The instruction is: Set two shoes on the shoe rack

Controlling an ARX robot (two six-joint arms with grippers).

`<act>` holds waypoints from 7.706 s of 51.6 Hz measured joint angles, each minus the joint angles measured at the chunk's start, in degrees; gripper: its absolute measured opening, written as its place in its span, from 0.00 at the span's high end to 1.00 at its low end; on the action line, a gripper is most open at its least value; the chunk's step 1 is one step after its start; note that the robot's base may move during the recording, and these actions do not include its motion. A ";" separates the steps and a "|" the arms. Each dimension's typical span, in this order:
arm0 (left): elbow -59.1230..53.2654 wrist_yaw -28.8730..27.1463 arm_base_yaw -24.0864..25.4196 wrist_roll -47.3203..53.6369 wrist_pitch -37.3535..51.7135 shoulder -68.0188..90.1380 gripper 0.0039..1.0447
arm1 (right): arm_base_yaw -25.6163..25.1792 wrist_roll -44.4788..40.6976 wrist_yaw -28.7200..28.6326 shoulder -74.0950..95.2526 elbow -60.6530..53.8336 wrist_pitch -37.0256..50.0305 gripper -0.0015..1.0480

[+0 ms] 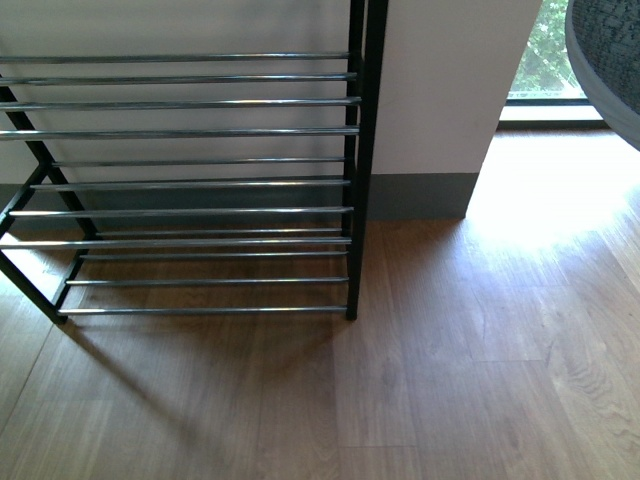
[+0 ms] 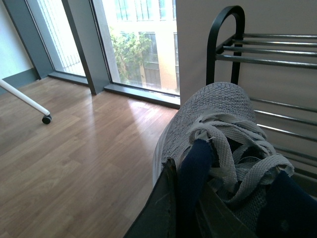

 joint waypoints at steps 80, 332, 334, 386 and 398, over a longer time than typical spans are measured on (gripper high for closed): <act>-0.02 -0.42 0.00 0.07 0.07 0.00 0.99 | -1.73 17.38 -8.59 22.91 4.31 11.89 0.99; -0.02 -0.44 0.00 0.07 0.07 0.00 0.99 | -23.91 20.94 -19.43 23.10 -13.53 37.77 0.98; -0.02 -0.44 0.00 0.07 0.07 0.00 0.99 | -23.91 20.94 -19.43 21.57 -13.53 36.46 0.98; -0.02 -0.46 0.00 0.07 0.07 0.00 0.99 | -23.91 20.94 -19.41 -2.82 -13.57 13.16 0.98; -0.02 -0.44 0.00 0.07 0.07 0.00 0.99 | -23.91 20.94 -19.41 -5.42 -13.57 10.51 0.98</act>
